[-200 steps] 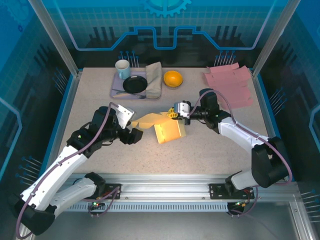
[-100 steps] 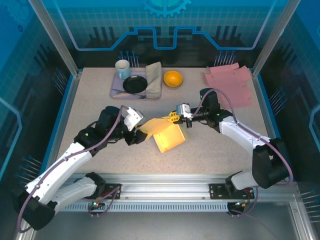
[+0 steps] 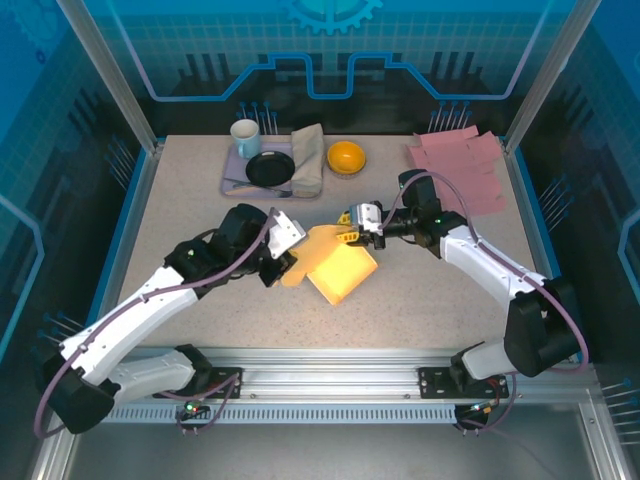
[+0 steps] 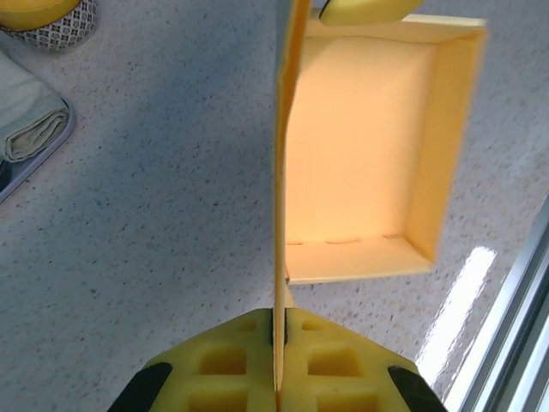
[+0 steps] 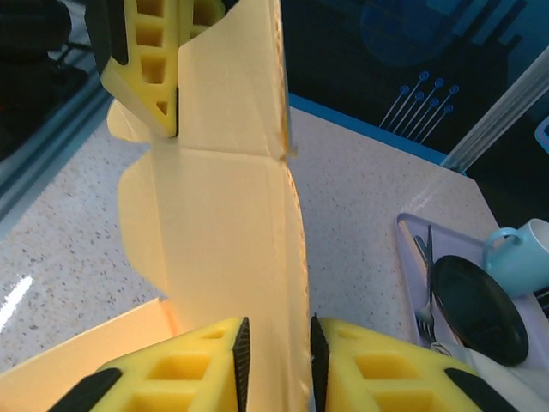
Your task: Fold the paper box
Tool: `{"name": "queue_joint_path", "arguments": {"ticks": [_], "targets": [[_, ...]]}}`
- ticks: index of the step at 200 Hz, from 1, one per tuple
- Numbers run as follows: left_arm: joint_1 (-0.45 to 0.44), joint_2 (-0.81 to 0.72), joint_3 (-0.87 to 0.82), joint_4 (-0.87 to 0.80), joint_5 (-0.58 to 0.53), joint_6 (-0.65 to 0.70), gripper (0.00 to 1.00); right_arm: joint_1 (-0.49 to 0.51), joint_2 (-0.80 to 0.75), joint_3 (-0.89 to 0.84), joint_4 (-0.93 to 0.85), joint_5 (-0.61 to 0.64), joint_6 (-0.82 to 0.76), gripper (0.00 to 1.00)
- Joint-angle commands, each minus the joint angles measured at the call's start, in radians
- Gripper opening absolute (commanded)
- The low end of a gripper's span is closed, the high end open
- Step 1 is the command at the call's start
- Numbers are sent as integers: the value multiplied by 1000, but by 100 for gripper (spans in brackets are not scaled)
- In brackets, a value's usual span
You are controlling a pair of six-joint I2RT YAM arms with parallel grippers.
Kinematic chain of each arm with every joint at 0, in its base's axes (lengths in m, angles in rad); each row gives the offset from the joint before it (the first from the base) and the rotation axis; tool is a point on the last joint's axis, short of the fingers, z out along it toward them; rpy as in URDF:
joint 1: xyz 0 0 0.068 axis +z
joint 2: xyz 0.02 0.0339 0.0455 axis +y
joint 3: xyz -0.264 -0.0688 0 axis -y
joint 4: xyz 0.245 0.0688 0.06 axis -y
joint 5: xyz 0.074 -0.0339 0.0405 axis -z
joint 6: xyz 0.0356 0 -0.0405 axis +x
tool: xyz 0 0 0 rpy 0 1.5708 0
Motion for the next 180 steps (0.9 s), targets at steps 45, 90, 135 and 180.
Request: {"name": "queue_joint_path", "arguments": {"ticks": [45, 90, 135, 180], "targets": [[-104, 95, 148, -226, -259, 161, 0, -58, -25, 23, -116, 50, -116, 37], [-121, 79, 144, -231, -288, 206, 0, -73, 14, 119, -289, 109, -268, 38], [-127, 97, 150, -215, -299, 202, 0, 37, 68, 129, -320, 143, -314, 38], [-130, 98, 148, -212, -315, 217, 0, 109, 108, 102, -268, 102, -274, 39]]}}
